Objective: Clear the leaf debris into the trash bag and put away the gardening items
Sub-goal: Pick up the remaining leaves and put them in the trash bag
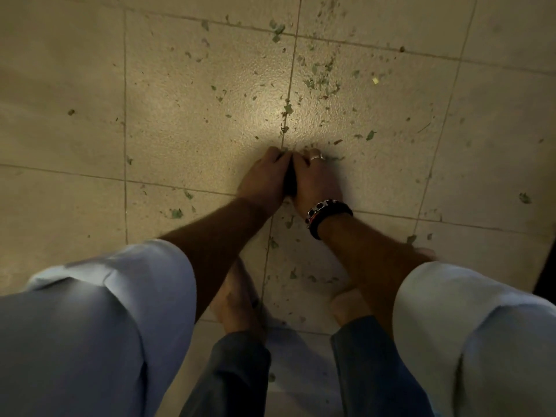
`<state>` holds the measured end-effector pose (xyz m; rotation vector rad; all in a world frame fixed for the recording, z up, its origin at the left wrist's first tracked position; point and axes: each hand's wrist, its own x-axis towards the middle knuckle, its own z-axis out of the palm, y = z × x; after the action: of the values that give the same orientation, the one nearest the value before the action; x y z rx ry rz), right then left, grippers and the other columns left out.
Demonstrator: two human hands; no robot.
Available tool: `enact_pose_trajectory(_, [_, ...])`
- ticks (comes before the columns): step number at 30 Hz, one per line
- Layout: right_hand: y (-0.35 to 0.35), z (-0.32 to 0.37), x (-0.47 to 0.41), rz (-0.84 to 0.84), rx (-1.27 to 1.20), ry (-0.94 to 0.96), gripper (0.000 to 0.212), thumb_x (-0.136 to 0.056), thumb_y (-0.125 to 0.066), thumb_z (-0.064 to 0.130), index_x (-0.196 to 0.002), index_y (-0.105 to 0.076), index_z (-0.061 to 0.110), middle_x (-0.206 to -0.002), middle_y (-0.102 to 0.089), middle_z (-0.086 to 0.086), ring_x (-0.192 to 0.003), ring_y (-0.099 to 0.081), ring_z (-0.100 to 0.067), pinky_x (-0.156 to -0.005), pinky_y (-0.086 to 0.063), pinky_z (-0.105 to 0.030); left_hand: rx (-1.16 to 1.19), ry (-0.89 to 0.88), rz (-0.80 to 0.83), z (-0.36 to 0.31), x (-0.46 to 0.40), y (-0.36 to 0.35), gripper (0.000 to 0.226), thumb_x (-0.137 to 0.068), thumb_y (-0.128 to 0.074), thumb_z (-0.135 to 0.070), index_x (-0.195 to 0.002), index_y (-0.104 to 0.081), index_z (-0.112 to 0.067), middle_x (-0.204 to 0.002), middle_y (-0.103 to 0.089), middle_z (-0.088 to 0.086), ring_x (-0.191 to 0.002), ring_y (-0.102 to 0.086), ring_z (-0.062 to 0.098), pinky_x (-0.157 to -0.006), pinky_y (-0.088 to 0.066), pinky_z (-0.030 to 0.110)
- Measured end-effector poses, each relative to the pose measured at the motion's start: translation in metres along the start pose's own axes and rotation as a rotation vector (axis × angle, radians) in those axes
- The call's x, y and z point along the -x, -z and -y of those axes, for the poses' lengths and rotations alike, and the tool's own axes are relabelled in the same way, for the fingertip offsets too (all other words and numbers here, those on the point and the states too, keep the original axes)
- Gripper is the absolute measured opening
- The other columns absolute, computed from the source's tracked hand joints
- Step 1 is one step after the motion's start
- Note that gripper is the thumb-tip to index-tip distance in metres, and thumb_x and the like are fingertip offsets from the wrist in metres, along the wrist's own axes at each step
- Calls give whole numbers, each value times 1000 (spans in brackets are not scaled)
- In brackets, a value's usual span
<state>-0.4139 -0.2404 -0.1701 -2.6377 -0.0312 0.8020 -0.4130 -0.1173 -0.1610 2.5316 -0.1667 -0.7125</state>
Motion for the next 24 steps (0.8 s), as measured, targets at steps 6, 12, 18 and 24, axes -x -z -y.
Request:
enact_pose_trajectory(6, [0,2,8,-142,-95,-25,26,-86,-59,12,-109,-71,17,-117,-62,-7,-101,-61,-25,-75,-40,-22,125,63,-143,3,11,-11,21,-87,-63,-13,-105,-72,-8,-104,-65,11,-88,-64,30,-73,-53,38])
enact_pose_trajectory(12, [17,17,6,-42,-260,-196,25,-83,-69,17,-107,-75,17,-107,-73,-6,-99,-66,-22,-83,-47,-22,224,225,-166,-1,9,-1,18,-83,-68,-10,-99,-76,-11,-98,-70,11,-90,-63,25,-73,-38,24])
enact_pose_trajectory(18, [59,55,20,74,-496,-293,30,-78,-77,16,-107,-74,19,-107,-73,-1,-99,-66,-17,-84,-47,-17,310,301,-267,-6,41,50,15,-80,-72,-8,-95,-76,-10,-93,-72,8,-85,-62,20,-72,-38,22])
enact_pose_trajectory(24, [110,140,46,184,-510,-154,30,-74,-78,12,-104,-76,18,-103,-74,-1,-96,-67,-17,-90,-54,-30,370,406,-405,-2,104,134,16,-77,-74,-7,-93,-76,-9,-88,-72,9,-80,-63,22,-69,-44,26])
